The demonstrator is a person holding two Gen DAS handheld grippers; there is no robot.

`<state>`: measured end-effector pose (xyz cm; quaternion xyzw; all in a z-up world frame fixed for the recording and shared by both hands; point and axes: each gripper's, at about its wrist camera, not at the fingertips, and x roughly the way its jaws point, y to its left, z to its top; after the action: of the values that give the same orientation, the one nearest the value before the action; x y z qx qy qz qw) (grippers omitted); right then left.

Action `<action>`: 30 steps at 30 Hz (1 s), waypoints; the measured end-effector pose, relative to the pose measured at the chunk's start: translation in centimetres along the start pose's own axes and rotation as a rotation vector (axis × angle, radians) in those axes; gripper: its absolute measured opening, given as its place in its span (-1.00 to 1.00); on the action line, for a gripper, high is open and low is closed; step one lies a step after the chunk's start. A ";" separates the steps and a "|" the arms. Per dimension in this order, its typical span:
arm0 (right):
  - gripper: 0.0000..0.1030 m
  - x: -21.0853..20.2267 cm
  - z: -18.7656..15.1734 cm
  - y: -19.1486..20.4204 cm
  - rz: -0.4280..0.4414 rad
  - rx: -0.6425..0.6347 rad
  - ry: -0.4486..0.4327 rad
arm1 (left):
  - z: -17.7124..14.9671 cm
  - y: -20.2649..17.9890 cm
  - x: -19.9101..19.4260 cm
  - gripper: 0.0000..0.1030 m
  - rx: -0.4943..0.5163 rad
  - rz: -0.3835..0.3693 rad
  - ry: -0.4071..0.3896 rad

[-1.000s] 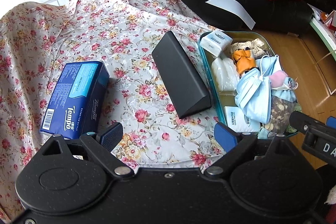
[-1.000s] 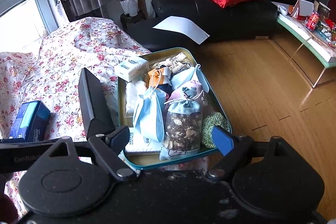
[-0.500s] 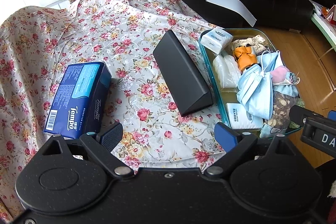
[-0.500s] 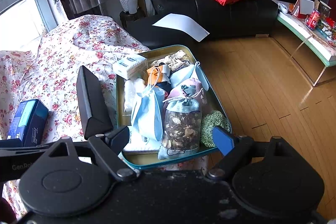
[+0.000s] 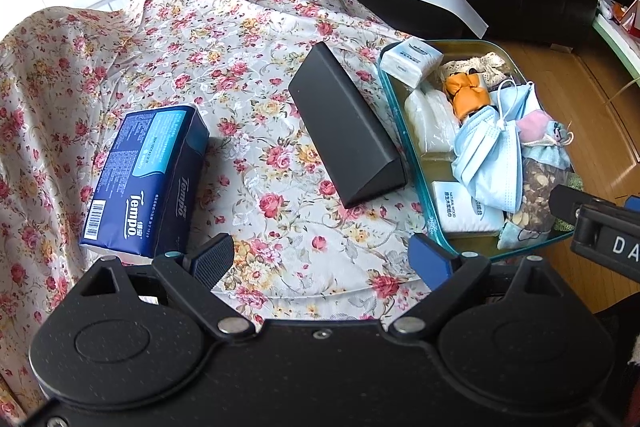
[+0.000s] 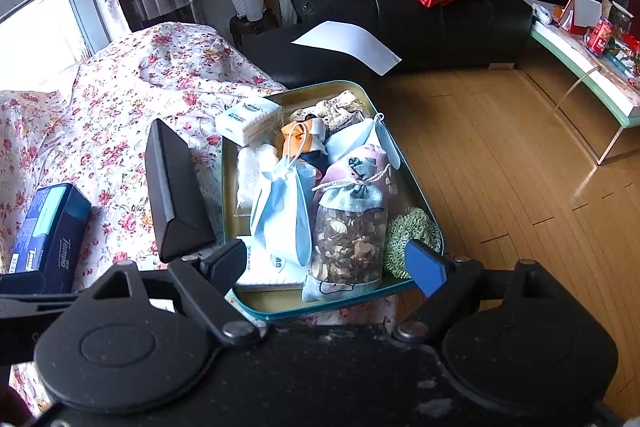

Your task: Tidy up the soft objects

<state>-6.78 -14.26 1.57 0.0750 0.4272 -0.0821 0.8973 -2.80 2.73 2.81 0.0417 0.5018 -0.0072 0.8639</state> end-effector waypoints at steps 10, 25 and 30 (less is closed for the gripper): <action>0.67 0.1 -0.3 0.1 0.001 0.000 0.004 | -0.2 -0.1 0.1 0.76 -0.003 0.001 0.005; 0.67 0.3 -0.8 -0.1 0.002 0.006 0.009 | -0.5 -0.1 0.4 0.76 -0.005 0.006 0.017; 0.67 0.3 -0.8 -0.1 0.002 0.006 0.010 | -0.7 -0.3 0.4 0.76 -0.006 0.006 0.021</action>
<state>-7.23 -14.25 0.86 0.0783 0.4315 -0.0821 0.8950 -3.19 2.54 2.08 0.0407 0.5109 -0.0026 0.8587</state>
